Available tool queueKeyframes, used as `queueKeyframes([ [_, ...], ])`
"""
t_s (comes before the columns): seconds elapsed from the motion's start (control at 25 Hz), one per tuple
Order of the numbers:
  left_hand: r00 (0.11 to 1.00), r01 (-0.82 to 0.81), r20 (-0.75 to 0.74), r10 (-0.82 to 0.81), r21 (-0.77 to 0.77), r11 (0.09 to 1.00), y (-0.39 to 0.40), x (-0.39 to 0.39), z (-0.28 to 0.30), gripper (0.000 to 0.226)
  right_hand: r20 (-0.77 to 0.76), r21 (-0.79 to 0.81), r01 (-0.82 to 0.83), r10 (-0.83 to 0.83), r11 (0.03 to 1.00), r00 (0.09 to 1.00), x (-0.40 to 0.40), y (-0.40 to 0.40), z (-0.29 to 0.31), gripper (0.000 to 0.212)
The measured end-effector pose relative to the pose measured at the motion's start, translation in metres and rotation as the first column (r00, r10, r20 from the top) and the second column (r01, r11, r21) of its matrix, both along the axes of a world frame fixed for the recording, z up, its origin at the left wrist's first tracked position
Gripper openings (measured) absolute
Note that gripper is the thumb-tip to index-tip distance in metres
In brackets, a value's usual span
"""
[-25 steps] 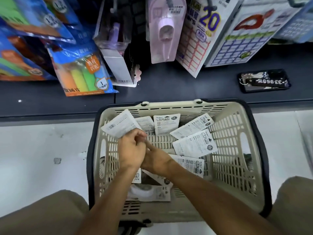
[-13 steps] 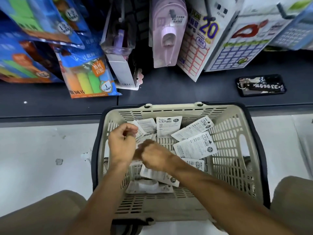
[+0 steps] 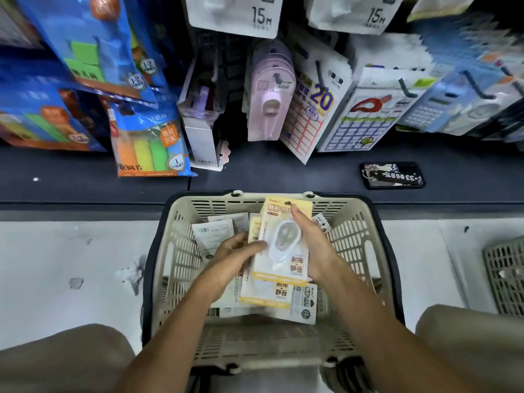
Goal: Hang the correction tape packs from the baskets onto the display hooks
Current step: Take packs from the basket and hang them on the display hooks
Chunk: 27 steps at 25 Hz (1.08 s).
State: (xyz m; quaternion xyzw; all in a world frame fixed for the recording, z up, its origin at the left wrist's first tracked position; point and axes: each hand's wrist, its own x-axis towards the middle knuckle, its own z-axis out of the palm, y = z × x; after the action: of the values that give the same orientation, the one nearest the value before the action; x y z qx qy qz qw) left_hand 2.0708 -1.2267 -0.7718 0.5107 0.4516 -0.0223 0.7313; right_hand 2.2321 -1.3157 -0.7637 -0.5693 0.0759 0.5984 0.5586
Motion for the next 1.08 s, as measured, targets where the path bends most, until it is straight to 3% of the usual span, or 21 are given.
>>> queueKeyframes([
  [0.12,0.972,-0.206,-0.101,0.213,0.075,0.976,0.003,0.002,-0.004,0.022,0.063,0.094,0.024,-0.03,0.995,0.998,-0.024,0.002,0.007,0.058],
  [0.24,0.957,-0.286,-0.039,0.287,0.032,0.958,0.005,0.002,0.004,0.027,0.173,0.02,-0.092,0.087,0.996,0.981,-0.032,-0.001,0.019,0.049],
  [0.4,0.95,-0.133,0.248,0.19,-0.228,0.964,-0.004,0.009,0.042,0.059,0.238,0.049,-0.046,0.033,0.998,0.971,0.001,-0.02,0.069,0.03],
  [0.52,0.921,0.009,0.381,0.077,-0.218,0.976,-0.016,0.021,0.084,0.077,0.266,0.052,-0.107,0.089,0.993,0.96,0.023,-0.041,0.119,0.041],
  [0.6,0.893,0.037,0.447,0.056,-0.196,0.98,-0.021,0.033,0.12,0.081,0.291,0.11,-0.041,0.007,0.993,0.957,0.032,-0.05,0.154,0.042],
  [0.76,0.787,0.062,0.608,-0.106,0.093,0.994,-0.015,0.069,0.206,0.082,0.43,0.307,0.151,-0.278,0.94,0.859,0.044,-0.052,0.228,0.031],
  [0.92,0.772,-0.021,0.598,-0.217,0.364,0.931,0.005,0.088,0.282,0.072,0.481,0.471,0.032,-0.287,0.882,0.828,0.067,-0.058,0.298,0.036],
  [1.0,0.797,-0.109,0.564,-0.214,0.483,0.869,0.024,0.088,0.306,0.065,0.606,0.497,-0.005,-0.342,0.868,0.719,0.094,-0.06,0.318,0.045],
  [1.08,0.793,-0.219,0.59,-0.153,0.51,0.832,0.048,0.087,0.318,0.06,0.692,0.475,0.01,-0.38,0.88,0.614,0.121,-0.054,0.333,0.045],
])
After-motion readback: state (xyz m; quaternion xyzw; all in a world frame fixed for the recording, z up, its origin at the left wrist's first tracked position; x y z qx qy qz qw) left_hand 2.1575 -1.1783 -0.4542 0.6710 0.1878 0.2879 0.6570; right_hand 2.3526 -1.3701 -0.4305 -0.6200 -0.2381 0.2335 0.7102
